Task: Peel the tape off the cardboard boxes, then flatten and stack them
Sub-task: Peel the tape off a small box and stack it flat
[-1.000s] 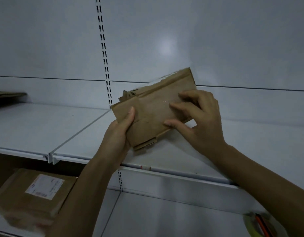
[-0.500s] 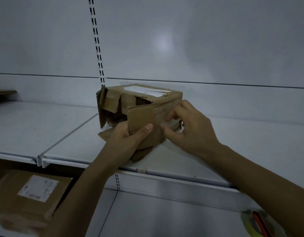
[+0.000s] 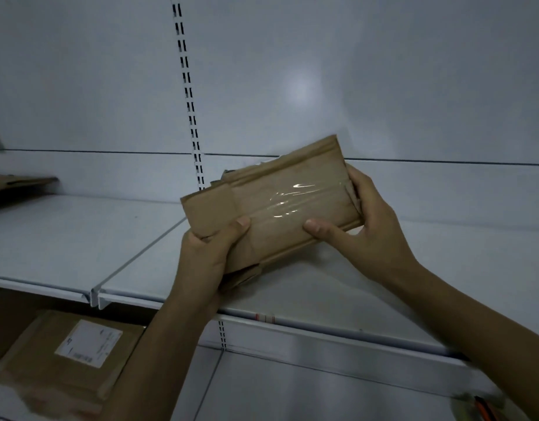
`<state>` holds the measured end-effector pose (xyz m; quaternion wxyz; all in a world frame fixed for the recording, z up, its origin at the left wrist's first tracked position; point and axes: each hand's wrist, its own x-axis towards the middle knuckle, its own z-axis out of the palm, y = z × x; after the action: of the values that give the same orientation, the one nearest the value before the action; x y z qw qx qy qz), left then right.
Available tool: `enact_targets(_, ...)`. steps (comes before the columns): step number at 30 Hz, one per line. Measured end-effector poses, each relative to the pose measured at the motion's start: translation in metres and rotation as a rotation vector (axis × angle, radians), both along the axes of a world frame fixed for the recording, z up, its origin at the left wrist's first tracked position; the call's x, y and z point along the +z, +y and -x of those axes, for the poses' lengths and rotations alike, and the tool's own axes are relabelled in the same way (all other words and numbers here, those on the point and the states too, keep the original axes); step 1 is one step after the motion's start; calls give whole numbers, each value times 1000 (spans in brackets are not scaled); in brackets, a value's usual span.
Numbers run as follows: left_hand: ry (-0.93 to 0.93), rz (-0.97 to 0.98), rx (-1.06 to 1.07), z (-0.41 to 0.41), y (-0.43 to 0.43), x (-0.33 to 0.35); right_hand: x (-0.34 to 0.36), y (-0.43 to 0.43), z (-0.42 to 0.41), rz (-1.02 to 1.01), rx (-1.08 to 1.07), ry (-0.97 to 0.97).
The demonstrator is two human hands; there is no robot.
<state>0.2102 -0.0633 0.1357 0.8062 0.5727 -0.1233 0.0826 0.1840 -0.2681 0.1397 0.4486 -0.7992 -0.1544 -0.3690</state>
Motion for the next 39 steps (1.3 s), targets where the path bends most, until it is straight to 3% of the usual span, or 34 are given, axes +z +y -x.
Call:
enact_targets(7,29,107,-45,1,5,2,3,1,5,118,-67,-208)
enact_targets(13,17,105,-35,2,3,1,2,-2,4,164,-142,-267)
enact_targets(20,-91,27,149,4,-2,-3,9,-22,7,476,-354,-526)
enact_targets(25,-174,-29,228,9,-7,-3,7,-35,5,659,-354,-549)
enact_targets(32,-296,-161,244,7,-5,-8,6,-36,9,701,-345,-583)
enact_targets(39,-271,-111,210,7,-5,-6,12,-32,12,1071,-558,-818)
